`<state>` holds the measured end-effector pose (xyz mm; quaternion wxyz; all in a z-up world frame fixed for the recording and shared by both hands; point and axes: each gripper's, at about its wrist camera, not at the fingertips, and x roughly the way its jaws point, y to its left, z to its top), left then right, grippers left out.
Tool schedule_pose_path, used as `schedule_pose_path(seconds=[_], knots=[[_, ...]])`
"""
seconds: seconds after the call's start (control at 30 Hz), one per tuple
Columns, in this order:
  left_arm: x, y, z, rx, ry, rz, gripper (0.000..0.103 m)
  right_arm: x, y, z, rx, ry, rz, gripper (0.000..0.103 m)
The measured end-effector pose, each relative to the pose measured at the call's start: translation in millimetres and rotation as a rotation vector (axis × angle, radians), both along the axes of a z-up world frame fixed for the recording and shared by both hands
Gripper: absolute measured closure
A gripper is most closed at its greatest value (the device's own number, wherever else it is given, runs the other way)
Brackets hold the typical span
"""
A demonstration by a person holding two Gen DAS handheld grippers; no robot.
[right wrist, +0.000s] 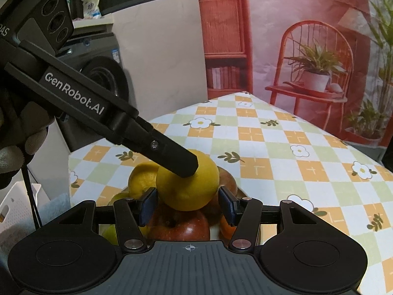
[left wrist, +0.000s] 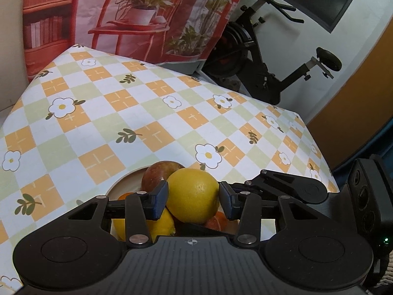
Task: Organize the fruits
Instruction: 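Carry the second lemon over the plate with both tools and lower it, then open both tools to release the lemon on the plate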
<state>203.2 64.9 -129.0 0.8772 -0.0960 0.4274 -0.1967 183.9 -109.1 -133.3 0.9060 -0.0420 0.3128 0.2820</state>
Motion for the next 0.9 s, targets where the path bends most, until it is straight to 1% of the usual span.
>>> schedule_pose_path(seconds=[0.6, 0.9], knots=[[-0.8, 1.2, 2.3, 0.007, -0.005, 0.011, 0.055, -2.6, -2.7, 0.6, -0.003, -0.006, -0.006, 0.051], [-3.4, 3.1, 6.0, 0.01, -0.018, 0.028, 0.055, -5.6, -7.3, 3.1, -0.005, -0.013, -0.018, 0.048]])
